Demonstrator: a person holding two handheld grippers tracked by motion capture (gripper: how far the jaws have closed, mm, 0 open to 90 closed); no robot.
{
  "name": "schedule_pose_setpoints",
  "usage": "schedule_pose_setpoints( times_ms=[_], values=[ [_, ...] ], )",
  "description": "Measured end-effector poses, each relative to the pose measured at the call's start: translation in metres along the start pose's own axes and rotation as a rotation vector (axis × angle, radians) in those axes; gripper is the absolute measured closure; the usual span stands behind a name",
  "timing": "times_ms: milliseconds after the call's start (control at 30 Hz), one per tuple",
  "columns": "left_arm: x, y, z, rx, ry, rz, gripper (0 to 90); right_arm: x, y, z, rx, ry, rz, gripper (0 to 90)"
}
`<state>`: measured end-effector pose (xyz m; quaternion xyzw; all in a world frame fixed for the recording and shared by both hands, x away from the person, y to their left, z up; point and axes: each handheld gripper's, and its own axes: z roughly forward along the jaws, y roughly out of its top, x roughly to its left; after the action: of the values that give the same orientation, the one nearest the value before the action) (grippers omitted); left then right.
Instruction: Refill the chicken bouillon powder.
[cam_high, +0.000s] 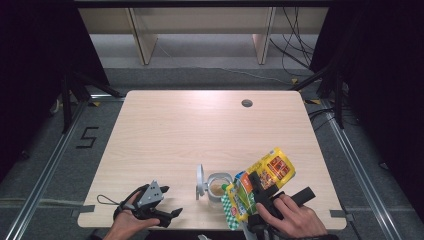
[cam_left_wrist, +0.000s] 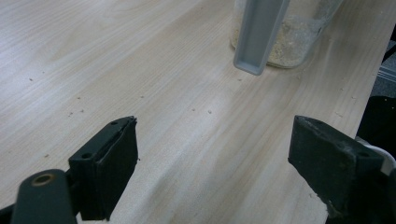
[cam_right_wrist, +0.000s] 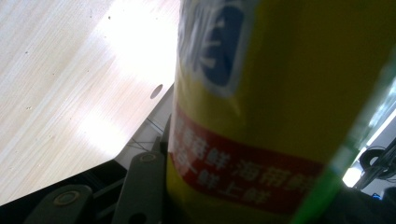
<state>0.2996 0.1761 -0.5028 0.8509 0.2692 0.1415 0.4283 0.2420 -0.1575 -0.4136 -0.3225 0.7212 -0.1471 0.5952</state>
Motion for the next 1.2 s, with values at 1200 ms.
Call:
schedule_pose_setpoints(
  times_ms=[1200],
  values=[
    [0.0005,0.0001,-0.0006,0.006,-0.003,0.009,15.2,-0.0005,0.0005,-0.0006,-0.003,-0.002,-0.009,63.1]
  ],
)
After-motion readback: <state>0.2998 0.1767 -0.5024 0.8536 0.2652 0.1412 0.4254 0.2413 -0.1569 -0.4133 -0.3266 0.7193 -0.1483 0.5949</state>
